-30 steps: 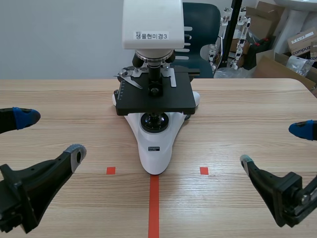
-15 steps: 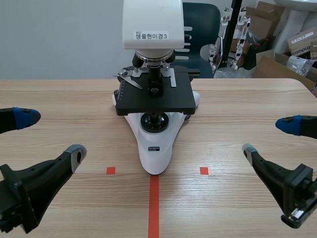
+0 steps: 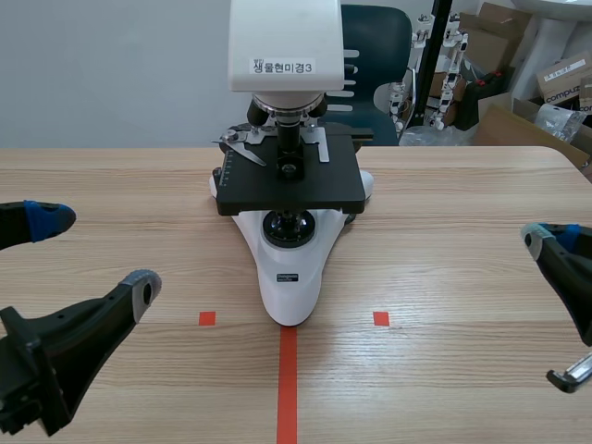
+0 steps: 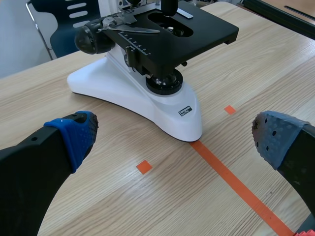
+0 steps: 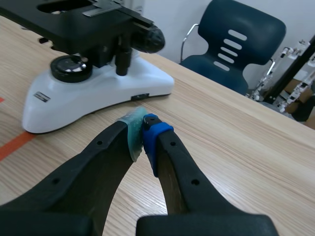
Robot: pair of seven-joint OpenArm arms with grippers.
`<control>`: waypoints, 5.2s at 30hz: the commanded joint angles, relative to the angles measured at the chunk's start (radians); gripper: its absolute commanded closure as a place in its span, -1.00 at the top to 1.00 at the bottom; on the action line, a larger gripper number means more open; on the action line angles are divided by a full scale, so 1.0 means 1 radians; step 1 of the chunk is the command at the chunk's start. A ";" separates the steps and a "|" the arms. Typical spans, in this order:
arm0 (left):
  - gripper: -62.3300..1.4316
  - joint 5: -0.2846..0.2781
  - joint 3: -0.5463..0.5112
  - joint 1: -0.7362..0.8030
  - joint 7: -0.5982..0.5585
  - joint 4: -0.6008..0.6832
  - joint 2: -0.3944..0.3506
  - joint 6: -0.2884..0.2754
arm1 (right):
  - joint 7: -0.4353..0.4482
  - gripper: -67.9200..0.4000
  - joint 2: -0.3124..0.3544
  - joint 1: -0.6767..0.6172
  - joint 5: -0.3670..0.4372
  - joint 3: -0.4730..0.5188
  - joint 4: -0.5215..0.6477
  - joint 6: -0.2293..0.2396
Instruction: Point at the revolving nosepiece
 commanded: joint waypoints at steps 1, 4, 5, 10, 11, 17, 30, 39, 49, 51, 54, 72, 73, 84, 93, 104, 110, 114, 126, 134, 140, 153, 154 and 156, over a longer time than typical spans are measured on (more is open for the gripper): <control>1.00 -0.010 0.002 0.000 -0.014 0.017 0.005 0.002 | 0.035 -0.97 0.010 0.054 0.011 0.002 -0.021 0.005; 1.00 -0.010 0.002 0.000 -0.014 0.017 0.005 0.002 | 0.046 -0.97 0.011 0.132 0.010 -0.002 -0.075 0.042; 1.00 -0.010 0.002 0.000 -0.014 0.017 0.005 0.002 | 0.045 -0.97 0.012 0.159 0.005 -0.006 -0.088 0.053; 1.00 -0.010 0.002 0.000 -0.014 0.017 0.005 0.002 | 0.021 -0.97 0.031 0.318 -0.019 -0.066 -0.138 0.097; 1.00 -0.010 0.002 0.000 -0.014 0.017 0.005 0.002 | 0.011 -0.97 0.030 0.350 -0.019 -0.080 -0.148 0.098; 1.00 -0.010 0.002 0.000 -0.014 0.017 0.005 0.002 | 0.036 -0.97 0.005 0.482 -0.019 -0.158 -0.204 0.097; 1.00 -0.009 0.002 0.000 -0.014 0.017 0.005 0.002 | 0.103 -0.97 -0.111 0.562 -0.117 -0.344 -0.209 0.100; 1.00 -0.010 0.002 0.000 -0.014 0.017 0.005 0.002 | 0.151 -0.97 -0.177 0.562 -0.245 -0.407 -0.209 0.014; 1.00 -0.009 0.002 0.000 -0.014 0.017 0.005 0.002 | 0.238 -0.97 -0.178 0.546 -0.248 -0.435 -0.209 -0.022; 1.00 -0.009 0.002 0.000 -0.014 0.017 0.005 0.002 | 0.240 -0.97 -0.178 0.545 -0.248 -0.435 -0.209 -0.022; 1.00 -0.009 0.002 0.000 -0.014 0.017 0.005 0.002 | 0.240 -0.97 -0.178 0.545 -0.248 -0.435 -0.209 -0.031; 1.00 -0.009 0.002 0.000 -0.014 0.017 0.005 0.002 | 0.250 -0.97 -0.178 0.545 -0.248 -0.449 -0.209 -0.051; 1.00 -0.009 0.002 0.000 -0.014 0.017 0.005 0.002 | 0.252 -0.97 -0.178 0.545 -0.248 -0.449 -0.210 -0.060; 1.00 -0.009 0.002 0.000 -0.014 0.017 0.005 0.002 | 0.259 -0.97 -0.178 0.545 -0.248 -0.449 -0.210 -0.066; 1.00 -0.009 0.002 0.000 -0.014 0.017 0.005 0.002 | 0.259 -0.97 -0.178 0.545 -0.248 -0.449 -0.210 -0.066; 1.00 -0.009 0.002 0.000 -0.015 0.017 0.005 0.002 | 0.259 -0.97 -0.178 0.545 -0.248 -0.449 -0.210 -0.066; 1.00 -0.009 0.002 0.000 -0.015 0.017 0.005 0.002 | 0.259 -0.97 -0.178 0.545 -0.248 -0.449 -0.210 -0.066; 1.00 -0.009 0.002 0.000 -0.015 0.017 0.005 0.002 | 0.259 -0.97 -0.178 0.545 -0.248 -0.449 -0.210 -0.066; 1.00 -0.009 0.002 0.000 -0.015 0.017 0.005 0.002 | 0.259 -0.97 -0.178 0.546 -0.248 -0.449 -0.210 -0.066; 1.00 -0.009 0.002 0.000 -0.015 0.017 0.005 0.002 | 0.259 -0.97 -0.178 0.546 -0.248 -0.449 -0.210 -0.066; 1.00 -0.009 0.002 0.000 -0.015 0.017 0.005 0.002 | 0.259 -0.97 -0.178 0.546 -0.248 -0.449 -0.210 -0.066; 1.00 -0.009 0.002 0.000 -0.015 0.017 0.005 0.002 | 0.259 -0.97 -0.178 0.546 -0.248 -0.449 -0.210 -0.066; 1.00 -0.009 0.002 0.000 -0.015 0.017 0.005 0.002 | 0.259 -0.97 -0.178 0.546 -0.248 -0.449 -0.210 -0.066; 1.00 -0.009 0.002 0.000 -0.015 0.017 0.005 0.002 | 0.259 -0.97 -0.178 0.546 -0.248 -0.449 -0.210 -0.066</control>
